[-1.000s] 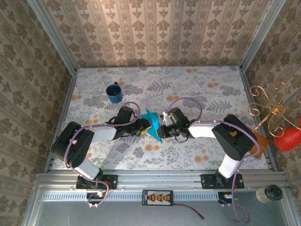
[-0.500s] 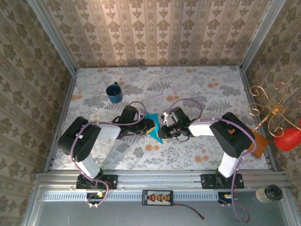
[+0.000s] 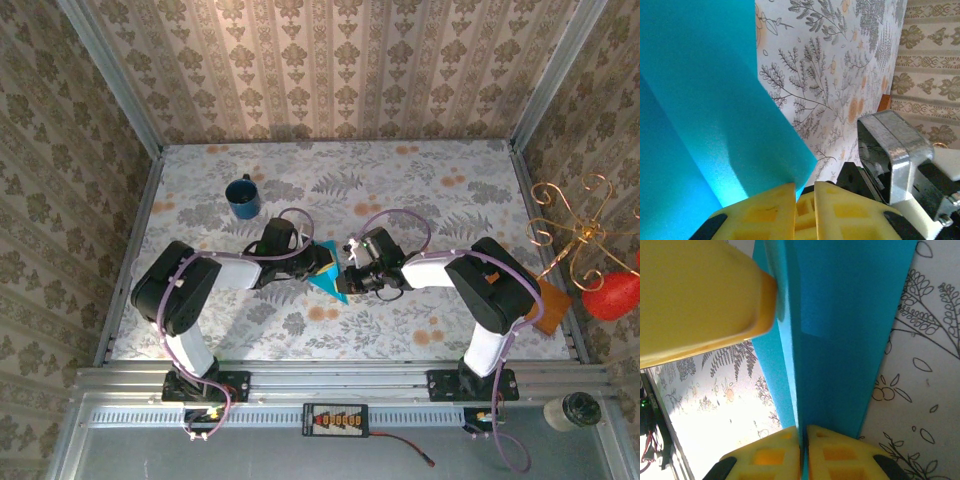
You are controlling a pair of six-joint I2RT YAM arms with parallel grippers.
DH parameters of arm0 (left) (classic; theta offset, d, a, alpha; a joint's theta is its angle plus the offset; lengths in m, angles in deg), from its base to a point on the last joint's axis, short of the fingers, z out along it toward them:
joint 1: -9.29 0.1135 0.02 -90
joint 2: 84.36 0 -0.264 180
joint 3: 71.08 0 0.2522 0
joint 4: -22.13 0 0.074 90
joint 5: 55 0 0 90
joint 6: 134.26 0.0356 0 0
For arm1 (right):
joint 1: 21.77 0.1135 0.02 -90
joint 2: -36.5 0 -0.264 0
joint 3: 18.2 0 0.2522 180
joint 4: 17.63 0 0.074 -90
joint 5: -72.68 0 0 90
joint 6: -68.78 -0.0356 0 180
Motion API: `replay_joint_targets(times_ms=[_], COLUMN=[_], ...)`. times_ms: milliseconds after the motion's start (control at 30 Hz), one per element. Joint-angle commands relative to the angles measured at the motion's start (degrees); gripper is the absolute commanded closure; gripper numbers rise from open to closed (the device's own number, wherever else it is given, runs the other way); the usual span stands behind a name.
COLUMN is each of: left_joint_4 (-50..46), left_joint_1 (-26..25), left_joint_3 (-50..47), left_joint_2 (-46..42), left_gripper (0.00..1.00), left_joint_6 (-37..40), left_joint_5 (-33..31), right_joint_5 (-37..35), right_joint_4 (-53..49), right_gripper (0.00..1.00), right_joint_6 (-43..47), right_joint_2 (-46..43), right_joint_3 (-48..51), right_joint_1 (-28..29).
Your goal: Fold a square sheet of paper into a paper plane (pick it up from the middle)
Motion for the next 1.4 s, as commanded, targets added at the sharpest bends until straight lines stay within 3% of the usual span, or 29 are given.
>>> replay_joint_targets(times_ms=[0, 533, 867, 1367], left_joint_4=[0.3, -3.4, -4.5, -5.2], left_joint_1=[-0.2, 0.0, 0.2, 0.2], left_joint_3=[1.7, 4.2, 4.9, 5.2], left_joint_2=[1.3, 3.6, 3.7, 3.9], left_gripper=[0.84, 0.85, 0.85, 0.85], left_joint_6=[0.3, 0.4, 0.3, 0.6], left_joint_5=[1.0, 0.6, 0.5, 0.6], right_joint_5=[1.8, -1.6, -7.2, -9.3], right_joint_4=[-2.0, -7.2, -9.6, -10.5], right_gripper=[0.87, 0.69, 0.65, 0.64], right_joint_6=[0.2, 3.5, 6.8, 7.8], right_joint_2=[0.6, -4.7, -7.4, -5.6], right_joint_3=[-1.4, -0.6, 0.0, -2.5], right_joint_1=[-0.5, -0.6, -0.1, 3.3])
